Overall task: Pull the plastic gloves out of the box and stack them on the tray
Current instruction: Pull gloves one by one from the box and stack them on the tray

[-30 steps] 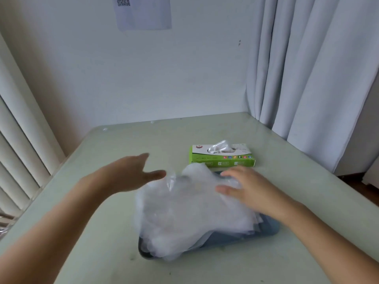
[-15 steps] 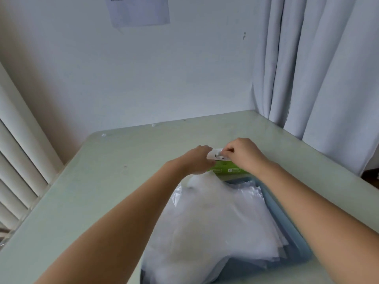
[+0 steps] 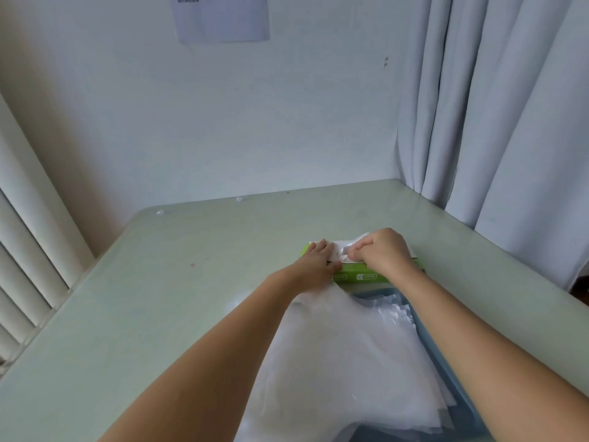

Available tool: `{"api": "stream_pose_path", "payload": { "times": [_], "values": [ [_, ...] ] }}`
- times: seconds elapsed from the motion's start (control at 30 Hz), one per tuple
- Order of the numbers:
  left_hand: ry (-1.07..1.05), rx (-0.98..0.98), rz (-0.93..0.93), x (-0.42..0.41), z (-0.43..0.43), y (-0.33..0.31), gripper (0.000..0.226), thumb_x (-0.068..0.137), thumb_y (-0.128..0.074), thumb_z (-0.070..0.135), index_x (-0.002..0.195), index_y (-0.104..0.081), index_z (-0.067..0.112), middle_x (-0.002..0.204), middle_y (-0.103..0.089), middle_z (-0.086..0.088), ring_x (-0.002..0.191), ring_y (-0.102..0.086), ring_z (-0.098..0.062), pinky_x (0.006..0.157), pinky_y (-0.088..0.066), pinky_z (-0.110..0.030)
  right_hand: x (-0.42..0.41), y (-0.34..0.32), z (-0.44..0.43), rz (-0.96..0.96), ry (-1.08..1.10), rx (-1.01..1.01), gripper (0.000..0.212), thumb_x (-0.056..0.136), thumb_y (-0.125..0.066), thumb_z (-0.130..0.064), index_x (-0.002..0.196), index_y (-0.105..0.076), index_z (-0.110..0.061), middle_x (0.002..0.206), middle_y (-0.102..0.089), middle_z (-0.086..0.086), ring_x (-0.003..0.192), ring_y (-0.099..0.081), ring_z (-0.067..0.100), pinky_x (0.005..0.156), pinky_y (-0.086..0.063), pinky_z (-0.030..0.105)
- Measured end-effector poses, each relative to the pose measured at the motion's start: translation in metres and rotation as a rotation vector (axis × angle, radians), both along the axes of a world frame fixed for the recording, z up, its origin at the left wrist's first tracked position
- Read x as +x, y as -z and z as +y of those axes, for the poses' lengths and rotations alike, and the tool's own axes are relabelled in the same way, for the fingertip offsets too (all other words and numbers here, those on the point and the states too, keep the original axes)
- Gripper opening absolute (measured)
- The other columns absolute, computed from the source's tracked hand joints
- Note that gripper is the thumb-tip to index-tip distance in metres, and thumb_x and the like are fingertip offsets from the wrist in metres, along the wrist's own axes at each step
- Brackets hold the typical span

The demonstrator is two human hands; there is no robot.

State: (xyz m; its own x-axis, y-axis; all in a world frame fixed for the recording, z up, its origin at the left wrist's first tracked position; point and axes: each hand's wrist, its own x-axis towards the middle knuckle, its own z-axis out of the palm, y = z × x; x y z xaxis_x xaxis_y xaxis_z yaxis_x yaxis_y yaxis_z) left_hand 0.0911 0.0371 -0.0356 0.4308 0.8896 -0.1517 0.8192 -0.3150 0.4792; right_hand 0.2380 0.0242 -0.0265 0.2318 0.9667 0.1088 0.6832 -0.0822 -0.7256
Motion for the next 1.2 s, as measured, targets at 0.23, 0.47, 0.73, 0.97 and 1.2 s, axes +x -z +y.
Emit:
{"api": "stream_pose_path", "payload": {
  "times": [0.23,0.47,0.73,0.97,1.2],
  "values": [
    [-0.009,-0.001,-0.011,0.0,-0.003,-0.003,0.05,0.103,-0.033,0.026,0.147,-0.023,0.005,0.153,-0.021,-0.008,0.144,-0.011,-0.026,0.115,-0.016,-0.036,0.004,0.001,-0.001,0.175,0.025,-0.013,0.013,0.075,-0.077,-0.014,0.085,-0.077,-0.005,0.087,-0.073,0.01,0.086,-0.067,0.023,0.082,-0.053,0.031],
    [-0.011,0.028,-0.025,0.0,-0.008,-0.007,0.055,0.103,-0.034,0.027,0.152,-0.014,0.011,0.161,-0.006,-0.003,0.148,0.0,-0.021,0.115,-0.006,-0.03,0.016,0.001,0.007,-0.215,-0.203,0.349,0.013,0.081,-0.072,-0.01,0.092,-0.07,-0.016,0.087,-0.06,-0.007,0.076,-0.051,0.01,0.067,-0.043,0.022],
    [-0.024,0.052,0.042,0.004,-0.01,-0.021,0.05,0.101,-0.041,0.025,0.147,-0.029,0.008,0.153,-0.029,-0.011,0.139,-0.027,-0.022,0.104,-0.022,-0.024,0.029,-0.008,0.015,-0.538,-0.389,0.264,0.017,0.084,-0.069,-0.029,0.078,-0.075,-0.014,0.08,-0.065,-0.002,0.077,-0.058,0.018,0.067,-0.043,0.032],
    [-0.034,0.06,0.134,0.01,-0.007,-0.032,0.055,0.098,-0.048,0.028,0.148,-0.029,0.013,0.151,-0.036,-0.008,0.136,-0.035,-0.024,0.105,-0.028,-0.026,0.04,-0.014,0.015,-0.396,-0.397,0.133,0.024,0.091,-0.06,-0.022,0.084,-0.072,-0.002,0.082,-0.07,0.012,0.078,-0.062,0.027,0.073,-0.048,0.037],
    [-0.033,0.076,0.157,0.013,-0.005,-0.034,0.055,0.096,-0.051,0.023,0.148,-0.032,0.017,0.15,-0.038,-0.005,0.135,-0.037,-0.023,0.104,-0.031,-0.027,0.03,-0.041,-0.001,-0.456,-0.408,0.115,0.005,0.073,-0.079,-0.017,0.072,-0.075,-0.02,0.073,-0.07,-0.008,0.062,-0.059,0.004,0.053,-0.034,0.015]
  ]
}}
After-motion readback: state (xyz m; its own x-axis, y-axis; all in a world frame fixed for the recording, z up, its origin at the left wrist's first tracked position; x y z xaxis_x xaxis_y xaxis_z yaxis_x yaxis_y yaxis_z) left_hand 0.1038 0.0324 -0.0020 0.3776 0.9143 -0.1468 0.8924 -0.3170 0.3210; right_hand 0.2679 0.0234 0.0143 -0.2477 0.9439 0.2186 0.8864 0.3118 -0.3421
